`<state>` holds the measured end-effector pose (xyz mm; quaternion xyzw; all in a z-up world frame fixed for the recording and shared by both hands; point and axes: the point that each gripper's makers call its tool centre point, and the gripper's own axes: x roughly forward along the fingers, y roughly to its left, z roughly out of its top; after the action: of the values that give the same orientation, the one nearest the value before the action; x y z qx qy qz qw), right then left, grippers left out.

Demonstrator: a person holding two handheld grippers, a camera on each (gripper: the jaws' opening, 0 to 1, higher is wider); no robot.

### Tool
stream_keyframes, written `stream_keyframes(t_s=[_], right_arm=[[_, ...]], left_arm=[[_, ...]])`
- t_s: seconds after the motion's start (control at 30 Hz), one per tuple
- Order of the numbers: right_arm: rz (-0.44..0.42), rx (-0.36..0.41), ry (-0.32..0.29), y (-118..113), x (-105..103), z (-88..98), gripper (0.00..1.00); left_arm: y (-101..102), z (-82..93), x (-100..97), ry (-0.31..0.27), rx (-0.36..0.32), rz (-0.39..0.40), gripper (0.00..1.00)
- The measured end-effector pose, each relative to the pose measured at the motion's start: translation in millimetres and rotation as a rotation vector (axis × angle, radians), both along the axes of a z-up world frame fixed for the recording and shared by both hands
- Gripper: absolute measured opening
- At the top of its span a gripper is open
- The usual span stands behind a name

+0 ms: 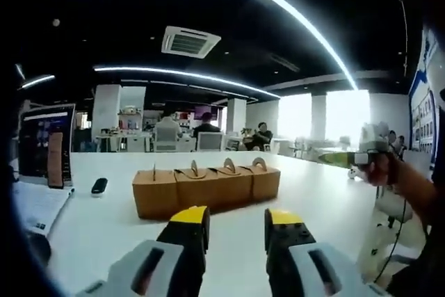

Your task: Pick up one paper box from the group, open the paper box, and remove the item inside

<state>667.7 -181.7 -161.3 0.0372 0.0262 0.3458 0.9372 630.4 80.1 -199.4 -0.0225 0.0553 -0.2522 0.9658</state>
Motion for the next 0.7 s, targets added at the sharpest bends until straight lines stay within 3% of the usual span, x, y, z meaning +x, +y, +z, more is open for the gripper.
stream_keyframes(t_s=[0.17, 0.3, 0.47, 0.7], right_arm=[[0.024, 0.002, -0.031, 5, 1, 6.7, 0.34], [0.024, 0.001, -0.016, 7, 3, 2.8, 0.33], [0.029, -0.009, 0.009, 8, 2, -2.1, 0.33], [0.026, -0.005, 0.003, 10, 3, 1.2, 0.33]], left_arm=[[6, -1.8, 0.6, 0.016, -0.058, 0.016, 0.34], [11, -6.3, 5.8, 0.041, -0.088, 0.028, 0.35], [4, 5.9, 6.6, 0.001, -0.133, -0.003, 0.36], [0, 8.0, 3.1, -0.029, -0.129, -0.04, 0.38]])
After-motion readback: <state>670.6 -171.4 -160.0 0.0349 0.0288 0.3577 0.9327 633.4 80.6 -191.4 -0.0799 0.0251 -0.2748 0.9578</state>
